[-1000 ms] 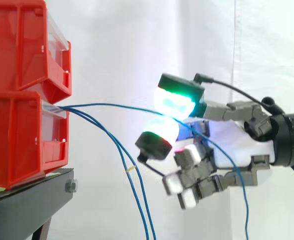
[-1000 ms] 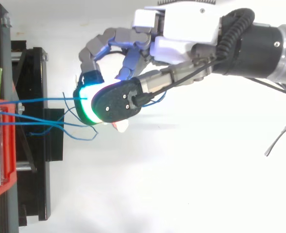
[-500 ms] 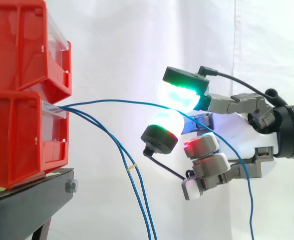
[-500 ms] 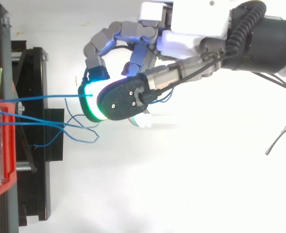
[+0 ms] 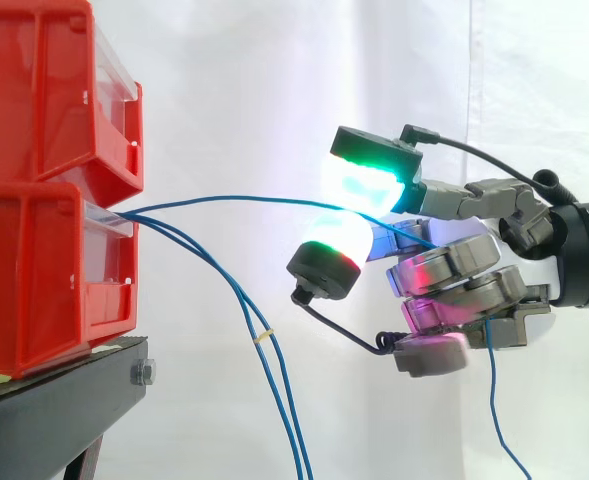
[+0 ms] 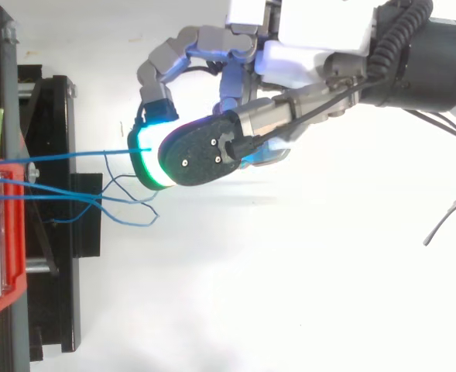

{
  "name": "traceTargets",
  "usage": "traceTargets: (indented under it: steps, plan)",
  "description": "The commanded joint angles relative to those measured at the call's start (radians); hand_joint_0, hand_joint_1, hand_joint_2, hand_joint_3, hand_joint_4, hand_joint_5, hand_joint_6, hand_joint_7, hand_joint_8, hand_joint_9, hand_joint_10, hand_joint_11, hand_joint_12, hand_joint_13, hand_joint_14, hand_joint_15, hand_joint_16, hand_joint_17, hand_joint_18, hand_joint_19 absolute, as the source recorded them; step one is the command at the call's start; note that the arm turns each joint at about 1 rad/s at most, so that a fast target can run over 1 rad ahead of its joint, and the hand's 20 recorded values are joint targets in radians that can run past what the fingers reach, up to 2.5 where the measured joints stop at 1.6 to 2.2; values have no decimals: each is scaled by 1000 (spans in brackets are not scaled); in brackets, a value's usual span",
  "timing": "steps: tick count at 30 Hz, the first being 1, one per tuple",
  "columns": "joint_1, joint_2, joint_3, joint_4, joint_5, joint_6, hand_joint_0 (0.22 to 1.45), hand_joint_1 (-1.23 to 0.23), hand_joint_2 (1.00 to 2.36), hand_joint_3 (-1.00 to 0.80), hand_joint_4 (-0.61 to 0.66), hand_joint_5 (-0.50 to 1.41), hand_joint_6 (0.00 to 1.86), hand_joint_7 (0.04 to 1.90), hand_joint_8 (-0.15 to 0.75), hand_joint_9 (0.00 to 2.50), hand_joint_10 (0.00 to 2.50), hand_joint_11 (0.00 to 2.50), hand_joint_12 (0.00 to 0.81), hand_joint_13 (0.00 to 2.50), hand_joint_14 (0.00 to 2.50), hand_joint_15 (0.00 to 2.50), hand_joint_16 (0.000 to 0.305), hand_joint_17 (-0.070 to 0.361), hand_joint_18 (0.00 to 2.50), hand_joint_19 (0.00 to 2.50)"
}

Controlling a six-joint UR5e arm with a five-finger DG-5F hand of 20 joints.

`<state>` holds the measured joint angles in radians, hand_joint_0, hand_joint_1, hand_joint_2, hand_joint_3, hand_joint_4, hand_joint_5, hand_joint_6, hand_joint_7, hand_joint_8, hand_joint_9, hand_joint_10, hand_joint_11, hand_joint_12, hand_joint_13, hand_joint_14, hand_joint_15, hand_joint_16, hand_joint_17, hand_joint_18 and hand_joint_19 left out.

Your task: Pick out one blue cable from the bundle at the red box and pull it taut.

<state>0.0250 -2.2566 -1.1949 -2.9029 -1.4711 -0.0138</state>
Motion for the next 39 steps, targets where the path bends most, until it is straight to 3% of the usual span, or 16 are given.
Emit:
traceTargets:
  steps: [1,4,5,8,15,22,30,39]
  plan:
    - [-2,0,0,-5,-2,0,709,-717,1015,-336,-89,-200,914,1090,229,1574,365,1692,291,1378,1685,1246,38,86,1271,1376]
    - [-5,0,0,-12,-3,0,711,-719,1015,-334,-87,-199,914,1080,233,1566,472,1652,307,1319,2013,1203,37,83,1359,1644]
    - [-5,0,0,-13,-3,-2,712,-720,1015,-334,-86,-198,915,1072,232,1556,580,1634,321,1263,2289,1160,37,82,1393,1792]
    - [-7,0,0,-15,-3,-5,714,-721,1016,-333,-83,-197,914,1073,235,1554,701,1583,329,1203,2500,1131,37,83,1428,1910]
    - [-7,-1,0,-15,0,-9,717,-723,1015,-330,-78,-196,913,1071,231,1465,1340,1456,335,1160,2500,1154,39,88,1463,1958]
    - [-8,8,0,-16,-3,-43,715,-724,1016,-324,-74,-196,914,1082,234,1424,1586,1395,328,1151,2500,1151,38,86,1426,1903]
    - [-11,51,0,-87,3,-98,709,-738,1020,-261,-120,-190,919,1097,242,1435,1648,1360,314,1141,2500,1133,38,85,1404,1869]
    - [-7,49,0,-105,15,-97,695,-754,1017,-310,-67,-188,912,1067,234,1461,1464,1445,313,1172,2481,1181,39,87,1346,1822]
